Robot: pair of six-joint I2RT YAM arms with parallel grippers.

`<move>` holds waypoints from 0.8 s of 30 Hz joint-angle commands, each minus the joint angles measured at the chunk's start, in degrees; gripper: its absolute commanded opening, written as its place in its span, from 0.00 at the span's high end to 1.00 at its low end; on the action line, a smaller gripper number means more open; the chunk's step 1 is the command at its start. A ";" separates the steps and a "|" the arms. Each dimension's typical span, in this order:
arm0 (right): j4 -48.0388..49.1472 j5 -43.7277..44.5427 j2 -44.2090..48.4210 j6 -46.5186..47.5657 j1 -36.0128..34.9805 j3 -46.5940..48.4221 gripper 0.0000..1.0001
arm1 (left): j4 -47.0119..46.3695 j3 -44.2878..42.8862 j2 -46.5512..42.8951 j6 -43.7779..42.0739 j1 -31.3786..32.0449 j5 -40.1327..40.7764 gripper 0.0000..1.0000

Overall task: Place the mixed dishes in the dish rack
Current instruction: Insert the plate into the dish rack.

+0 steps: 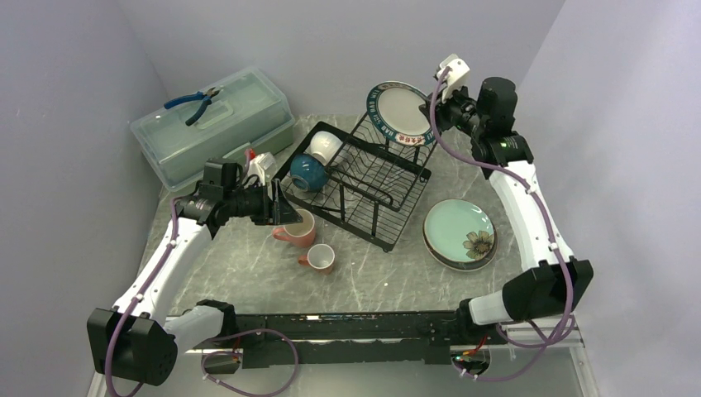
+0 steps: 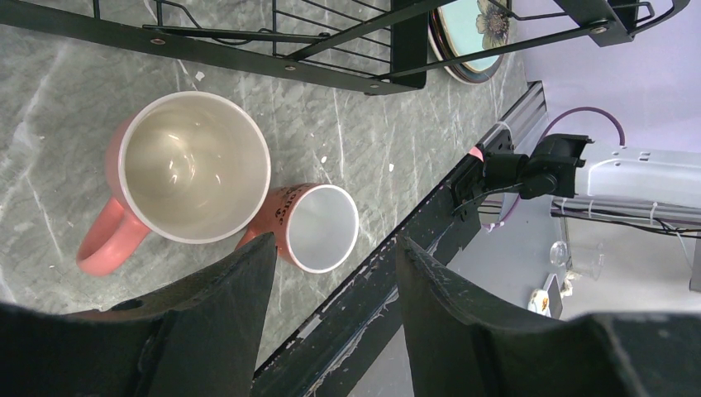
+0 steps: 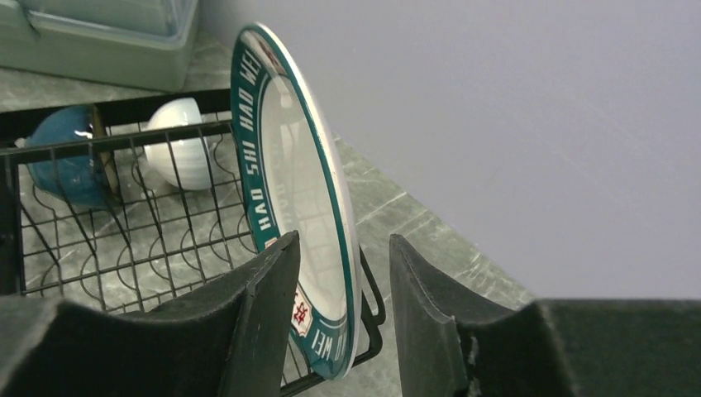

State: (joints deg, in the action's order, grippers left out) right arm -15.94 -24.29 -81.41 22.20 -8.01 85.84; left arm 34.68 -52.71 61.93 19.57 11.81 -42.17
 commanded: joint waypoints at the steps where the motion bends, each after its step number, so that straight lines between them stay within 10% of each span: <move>1: 3.03 0.03 4.08 -3.36 0.14 0.76 0.53 | -2.02 -0.46 -1.68 -1.10 -0.03 -1.16 0.40; 24: -25.16 36.19 28.32 -35.24 1.27 -5.81 0.26 | 0.13 -2.40 -0.50 -4.52 8.93 4.11 0.40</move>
State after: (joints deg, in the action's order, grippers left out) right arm -31.14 0.47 -57.60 -1.45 -7.03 82.13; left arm 35.03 -52.73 61.34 17.23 18.76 -39.66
